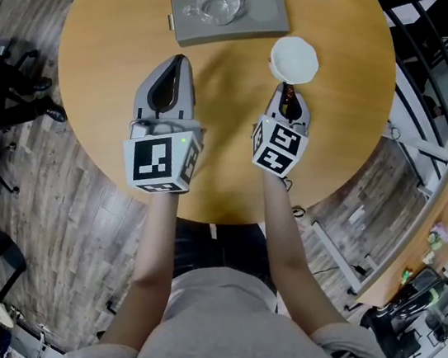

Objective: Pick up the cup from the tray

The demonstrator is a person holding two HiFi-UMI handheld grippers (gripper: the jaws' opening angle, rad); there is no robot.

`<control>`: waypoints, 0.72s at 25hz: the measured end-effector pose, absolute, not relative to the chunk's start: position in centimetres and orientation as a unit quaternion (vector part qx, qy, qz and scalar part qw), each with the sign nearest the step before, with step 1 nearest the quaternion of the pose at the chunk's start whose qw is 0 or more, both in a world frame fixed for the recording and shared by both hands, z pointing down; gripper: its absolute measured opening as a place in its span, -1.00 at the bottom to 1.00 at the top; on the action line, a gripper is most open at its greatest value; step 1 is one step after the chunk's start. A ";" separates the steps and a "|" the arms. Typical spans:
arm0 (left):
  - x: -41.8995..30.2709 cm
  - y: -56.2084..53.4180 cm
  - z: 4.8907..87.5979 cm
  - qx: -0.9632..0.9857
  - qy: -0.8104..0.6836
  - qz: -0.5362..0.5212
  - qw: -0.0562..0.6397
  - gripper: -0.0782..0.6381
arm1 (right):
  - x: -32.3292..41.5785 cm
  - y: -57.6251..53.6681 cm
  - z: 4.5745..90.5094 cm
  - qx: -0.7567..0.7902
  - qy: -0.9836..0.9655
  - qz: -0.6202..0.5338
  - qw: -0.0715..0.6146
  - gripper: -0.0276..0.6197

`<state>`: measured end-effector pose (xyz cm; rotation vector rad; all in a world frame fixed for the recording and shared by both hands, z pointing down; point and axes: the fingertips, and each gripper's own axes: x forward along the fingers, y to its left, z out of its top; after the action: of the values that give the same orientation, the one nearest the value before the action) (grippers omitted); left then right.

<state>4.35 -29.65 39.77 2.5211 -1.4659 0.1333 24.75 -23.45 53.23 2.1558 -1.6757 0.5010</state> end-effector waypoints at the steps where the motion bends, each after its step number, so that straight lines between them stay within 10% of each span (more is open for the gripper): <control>1: 4.3 -29.6 39.8 0.858 -0.499 0.045 0.111 -0.76 | 24.7 -23.4 53.3 0.764 -0.593 0.176 0.185 -0.81; 15: 3.5 -29.4 39.4 0.857 -0.501 0.041 0.113 -0.76 | 24.2 -23.0 54.6 0.756 -0.586 0.219 0.194 -0.80; 18: 3.5 -29.3 39.2 0.856 -0.502 0.039 0.113 -0.76 | 23.5 -23.0 54.8 0.742 -0.598 0.242 0.181 -0.45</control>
<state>3.48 -29.26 39.16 2.5129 -1.4744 0.1149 23.54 -22.99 54.80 2.0953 -1.6899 0.6834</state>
